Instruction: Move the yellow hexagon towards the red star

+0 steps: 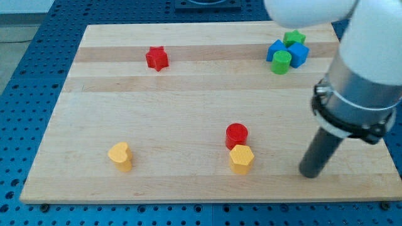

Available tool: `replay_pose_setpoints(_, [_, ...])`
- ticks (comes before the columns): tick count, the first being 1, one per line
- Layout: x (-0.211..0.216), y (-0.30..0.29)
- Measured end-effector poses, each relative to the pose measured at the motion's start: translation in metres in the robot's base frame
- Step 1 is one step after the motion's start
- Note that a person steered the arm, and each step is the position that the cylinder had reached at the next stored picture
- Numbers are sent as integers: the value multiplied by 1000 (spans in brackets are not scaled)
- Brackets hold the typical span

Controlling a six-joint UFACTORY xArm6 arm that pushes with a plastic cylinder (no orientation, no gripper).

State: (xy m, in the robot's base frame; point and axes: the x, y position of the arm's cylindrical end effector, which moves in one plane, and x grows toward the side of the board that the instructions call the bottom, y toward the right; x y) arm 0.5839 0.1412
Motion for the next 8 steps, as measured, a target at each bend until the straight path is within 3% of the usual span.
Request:
replay_pose_setpoints(2, [9, -76])
replay_pose_setpoints(5, [-46, -143])
replay_pose_setpoints(6, [-75, -154])
replay_pose_setpoints(8, [-85, -136])
